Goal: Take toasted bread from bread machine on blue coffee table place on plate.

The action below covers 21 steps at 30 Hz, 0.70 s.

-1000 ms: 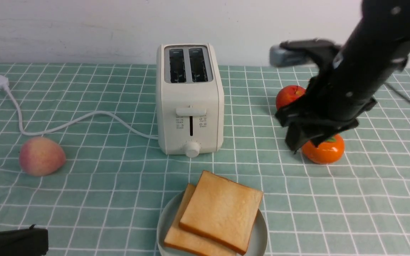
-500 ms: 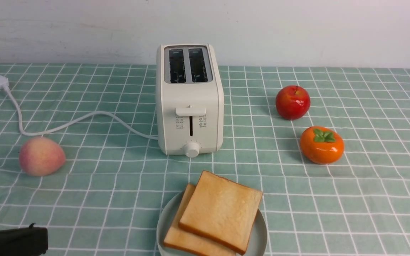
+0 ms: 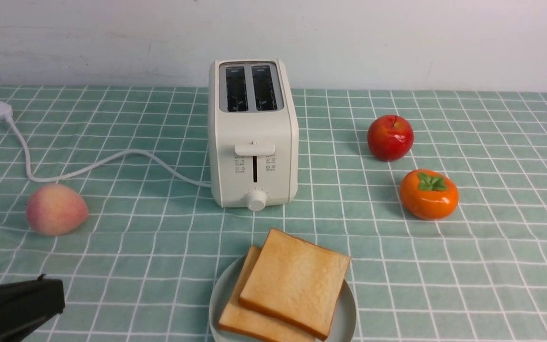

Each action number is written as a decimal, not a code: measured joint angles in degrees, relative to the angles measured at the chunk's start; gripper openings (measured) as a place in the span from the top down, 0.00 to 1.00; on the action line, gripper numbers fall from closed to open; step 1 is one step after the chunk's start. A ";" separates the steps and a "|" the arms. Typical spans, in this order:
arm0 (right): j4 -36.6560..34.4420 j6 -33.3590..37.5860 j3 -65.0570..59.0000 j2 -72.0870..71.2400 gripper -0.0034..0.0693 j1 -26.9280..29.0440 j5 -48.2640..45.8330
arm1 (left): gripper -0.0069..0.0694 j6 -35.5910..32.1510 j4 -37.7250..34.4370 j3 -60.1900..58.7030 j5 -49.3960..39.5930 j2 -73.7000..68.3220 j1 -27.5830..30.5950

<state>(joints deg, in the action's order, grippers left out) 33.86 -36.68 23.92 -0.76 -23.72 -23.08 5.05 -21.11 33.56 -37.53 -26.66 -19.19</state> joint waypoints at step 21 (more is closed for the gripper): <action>3.26 -0.33 0.00 -0.20 0.94 0.00 0.34 | 0.93 -0.24 0.04 -8.47 7.60 3.90 0.00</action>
<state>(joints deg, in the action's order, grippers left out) 37.11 -37.01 23.92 -0.96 -23.72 -22.73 4.81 -21.07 25.09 -29.93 -22.76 -19.19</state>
